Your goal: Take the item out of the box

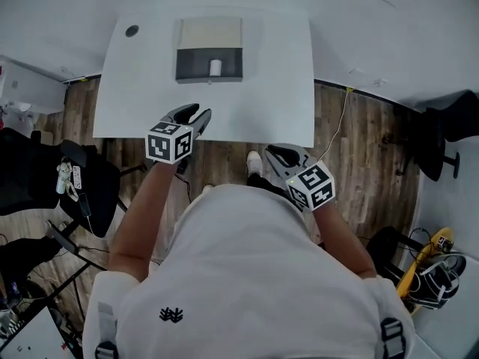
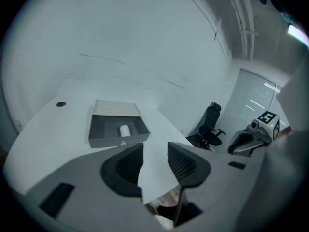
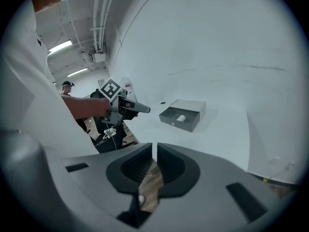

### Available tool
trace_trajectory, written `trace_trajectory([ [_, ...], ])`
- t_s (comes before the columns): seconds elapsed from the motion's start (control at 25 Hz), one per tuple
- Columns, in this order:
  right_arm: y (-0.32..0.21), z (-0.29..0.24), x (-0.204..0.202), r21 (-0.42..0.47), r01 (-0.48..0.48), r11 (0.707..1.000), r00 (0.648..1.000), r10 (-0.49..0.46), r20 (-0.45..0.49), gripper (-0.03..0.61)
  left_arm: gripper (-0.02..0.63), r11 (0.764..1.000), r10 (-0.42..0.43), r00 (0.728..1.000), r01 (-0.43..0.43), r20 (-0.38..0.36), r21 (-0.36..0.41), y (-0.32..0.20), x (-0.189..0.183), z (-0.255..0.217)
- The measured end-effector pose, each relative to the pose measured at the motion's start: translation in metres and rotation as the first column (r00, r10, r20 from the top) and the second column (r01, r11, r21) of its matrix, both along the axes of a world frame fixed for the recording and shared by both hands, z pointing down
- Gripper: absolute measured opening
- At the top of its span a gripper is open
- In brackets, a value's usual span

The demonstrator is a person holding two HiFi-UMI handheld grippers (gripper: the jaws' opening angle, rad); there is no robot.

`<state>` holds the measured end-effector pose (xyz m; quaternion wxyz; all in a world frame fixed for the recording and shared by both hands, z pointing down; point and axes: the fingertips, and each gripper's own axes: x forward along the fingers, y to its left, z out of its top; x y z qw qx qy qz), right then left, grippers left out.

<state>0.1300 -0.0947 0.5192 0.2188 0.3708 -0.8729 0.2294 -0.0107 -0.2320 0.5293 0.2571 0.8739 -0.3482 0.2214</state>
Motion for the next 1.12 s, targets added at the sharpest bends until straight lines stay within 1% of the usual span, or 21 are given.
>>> trace_trajectory([
  [0.12,-0.025,0.000,0.024,0.012,0.000,1.000,1.000,0.000,0.015,0.034,0.170,0.999,-0.038,0.998,0.038,0.057,-0.007,-0.034,0.008,0.009],
  [0.24,-0.040,0.003,0.046,0.005,-0.003,1.000,0.999,0.003,0.034,0.034,0.187,0.998,-0.063,0.990,0.066,0.125,-0.016,-0.064,0.015,0.024],
  [0.4,-0.050,0.012,0.066,-0.018,0.017,1.000,0.999,-0.016,0.048,0.034,0.193,0.991,-0.104,0.974,0.118,0.203,-0.061,-0.102,0.016,0.044],
  [0.52,-0.056,0.016,0.083,-0.039,0.012,0.999,0.998,-0.009,0.069,0.034,0.193,0.983,-0.129,0.957,0.157,0.260,-0.092,-0.124,0.013,0.060],
  [0.68,-0.060,0.021,0.103,-0.062,-0.008,0.998,0.996,0.013,0.088,0.034,0.193,0.969,-0.130,0.937,0.189,0.324,-0.158,-0.143,0.014,0.084],
  [0.88,-0.061,0.029,0.120,-0.086,-0.033,0.996,0.994,0.041,0.102,0.034,0.196,0.949,-0.125,0.909,0.227,0.398,-0.220,-0.163,0.010,0.107],
  [1.12,-0.058,0.033,0.136,-0.105,-0.061,0.993,0.992,0.072,0.103,0.034,0.199,0.936,-0.089,0.864,0.243,0.496,-0.255,-0.174,0.006,0.127],
])
